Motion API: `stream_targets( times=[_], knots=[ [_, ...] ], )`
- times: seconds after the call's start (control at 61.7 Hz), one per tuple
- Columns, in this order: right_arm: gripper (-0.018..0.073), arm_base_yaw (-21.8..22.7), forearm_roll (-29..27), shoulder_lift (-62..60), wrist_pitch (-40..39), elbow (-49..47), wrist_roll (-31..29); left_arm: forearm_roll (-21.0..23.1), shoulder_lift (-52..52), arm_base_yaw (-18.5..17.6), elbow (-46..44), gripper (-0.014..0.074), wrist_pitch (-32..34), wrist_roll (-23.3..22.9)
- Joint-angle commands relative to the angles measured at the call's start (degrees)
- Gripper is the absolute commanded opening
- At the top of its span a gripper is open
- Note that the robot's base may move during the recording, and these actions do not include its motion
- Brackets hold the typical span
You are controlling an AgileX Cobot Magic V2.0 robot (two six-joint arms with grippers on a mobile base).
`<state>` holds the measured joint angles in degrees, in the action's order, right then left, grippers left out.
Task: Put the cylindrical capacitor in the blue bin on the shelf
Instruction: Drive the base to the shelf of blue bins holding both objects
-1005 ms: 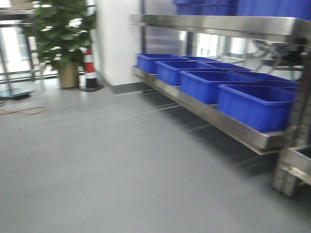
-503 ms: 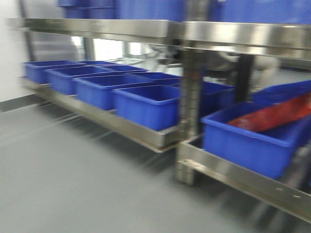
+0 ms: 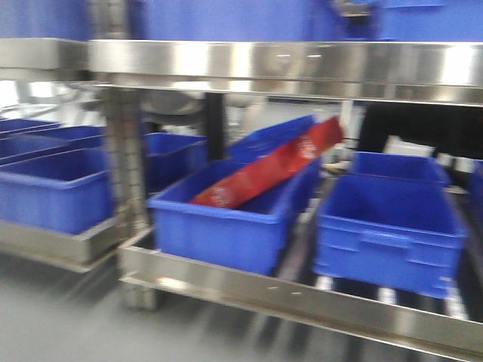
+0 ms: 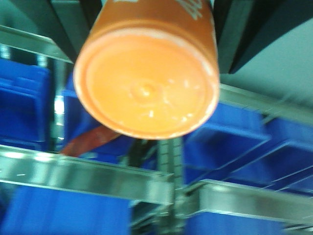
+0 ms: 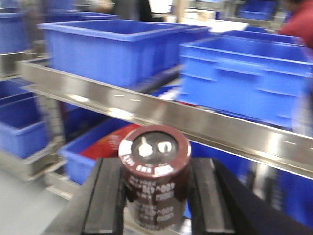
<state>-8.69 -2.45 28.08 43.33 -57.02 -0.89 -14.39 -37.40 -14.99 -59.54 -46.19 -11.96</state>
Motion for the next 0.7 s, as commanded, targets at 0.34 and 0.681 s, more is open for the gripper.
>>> stream_targets(
  times=[0.34, 0.681],
  knots=[
    [-0.0153, 0.0, 0.3, -0.1, -1.8, -0.2, -0.3, 0.1, 0.2, -0.3, 0.0, -0.0111, 1.0, -0.2],
    [-0.0153, 0.0, 0.3, -0.1, -1.8, -0.2, -0.3, 0.0, 0.2, -0.3, 0.0, -0.0111, 1.0, -0.2]
  ],
)
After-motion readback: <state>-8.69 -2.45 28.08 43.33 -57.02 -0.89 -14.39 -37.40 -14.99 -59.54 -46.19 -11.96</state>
